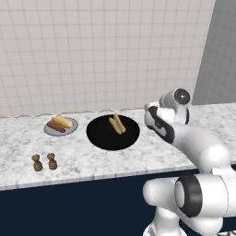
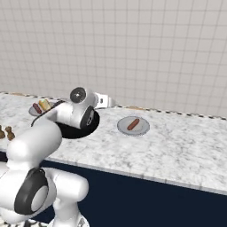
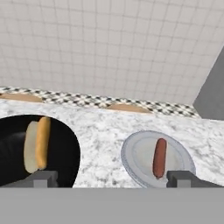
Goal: Place one bun and one sausage from the bowl on each plate.
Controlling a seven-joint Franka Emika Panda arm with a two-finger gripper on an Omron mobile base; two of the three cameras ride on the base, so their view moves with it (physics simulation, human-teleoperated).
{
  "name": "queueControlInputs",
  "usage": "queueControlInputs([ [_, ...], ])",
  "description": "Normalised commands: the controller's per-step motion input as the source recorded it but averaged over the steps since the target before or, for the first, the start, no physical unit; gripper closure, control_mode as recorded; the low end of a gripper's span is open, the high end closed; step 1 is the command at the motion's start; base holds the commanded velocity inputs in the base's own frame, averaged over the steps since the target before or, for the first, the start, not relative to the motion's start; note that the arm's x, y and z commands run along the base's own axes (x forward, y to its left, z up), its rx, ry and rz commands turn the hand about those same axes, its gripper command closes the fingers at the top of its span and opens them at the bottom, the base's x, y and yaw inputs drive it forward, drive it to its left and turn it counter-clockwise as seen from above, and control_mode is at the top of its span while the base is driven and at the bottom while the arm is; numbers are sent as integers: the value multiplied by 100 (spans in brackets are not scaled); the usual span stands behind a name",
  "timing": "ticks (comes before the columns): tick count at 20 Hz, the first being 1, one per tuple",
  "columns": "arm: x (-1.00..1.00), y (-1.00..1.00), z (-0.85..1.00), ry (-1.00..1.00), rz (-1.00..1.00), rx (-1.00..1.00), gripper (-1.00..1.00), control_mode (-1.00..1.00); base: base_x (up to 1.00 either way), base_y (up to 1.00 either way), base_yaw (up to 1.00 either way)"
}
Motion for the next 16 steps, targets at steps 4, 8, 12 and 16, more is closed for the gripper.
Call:
queueControlInputs([
  [4, -50, 100, 100, 34, 4, -19, -100, -100, 0, 0, 0],
  [8, -20, 100, -29, 53, 9, -18, -100, -100, 0, 0, 0],
  [12, -1, 89, -96, 22, 21, -1, -100, -100, 0, 0, 0],
  [16, 60, 33, -93, -17, 5, 1, -100, -100, 0, 0, 0],
])
